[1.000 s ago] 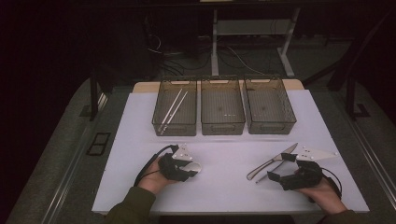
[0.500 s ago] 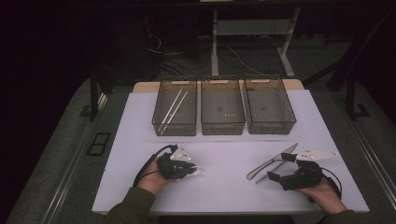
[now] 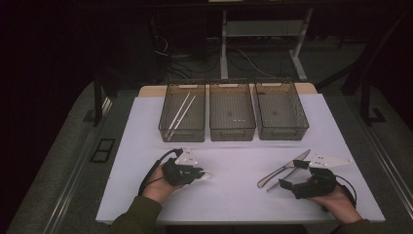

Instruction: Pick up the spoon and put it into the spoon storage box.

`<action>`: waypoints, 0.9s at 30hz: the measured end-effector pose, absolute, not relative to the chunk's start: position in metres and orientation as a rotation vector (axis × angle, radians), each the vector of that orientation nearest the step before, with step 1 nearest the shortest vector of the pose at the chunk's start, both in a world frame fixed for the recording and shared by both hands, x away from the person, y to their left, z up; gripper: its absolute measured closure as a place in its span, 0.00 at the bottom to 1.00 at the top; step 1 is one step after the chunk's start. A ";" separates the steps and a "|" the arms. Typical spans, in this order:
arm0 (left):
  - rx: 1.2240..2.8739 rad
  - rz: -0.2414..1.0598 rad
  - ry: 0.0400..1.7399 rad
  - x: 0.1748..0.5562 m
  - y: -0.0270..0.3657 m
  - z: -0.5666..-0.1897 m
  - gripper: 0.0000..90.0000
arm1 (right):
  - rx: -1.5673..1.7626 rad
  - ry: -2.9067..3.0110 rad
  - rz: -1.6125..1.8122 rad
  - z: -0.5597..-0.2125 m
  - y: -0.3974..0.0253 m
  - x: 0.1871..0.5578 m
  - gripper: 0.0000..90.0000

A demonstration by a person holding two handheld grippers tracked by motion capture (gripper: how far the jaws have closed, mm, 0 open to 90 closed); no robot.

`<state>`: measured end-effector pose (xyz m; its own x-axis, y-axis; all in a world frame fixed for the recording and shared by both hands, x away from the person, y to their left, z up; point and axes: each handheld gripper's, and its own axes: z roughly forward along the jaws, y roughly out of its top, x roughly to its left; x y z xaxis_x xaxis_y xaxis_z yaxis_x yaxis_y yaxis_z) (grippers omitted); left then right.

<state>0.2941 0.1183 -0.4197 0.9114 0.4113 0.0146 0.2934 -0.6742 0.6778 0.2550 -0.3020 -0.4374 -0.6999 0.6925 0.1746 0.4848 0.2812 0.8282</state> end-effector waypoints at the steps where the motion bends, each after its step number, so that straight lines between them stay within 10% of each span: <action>1: 2.355 0.223 0.506 0.294 0.119 -0.419 0.91 | 1.091 2.329 1.383 -0.437 -0.302 0.255 0.04; 27: 2.282 0.322 0.460 0.305 0.112 -0.387 0.91 | 1.102 2.323 1.378 -0.438 -0.303 0.256 0.04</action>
<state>0.3048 0.1124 -0.3869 0.9029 0.4210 0.0870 0.2264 -0.6376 0.7364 0.2558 -0.3028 -0.4379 -0.6931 0.6990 0.1758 0.4894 0.2773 0.8268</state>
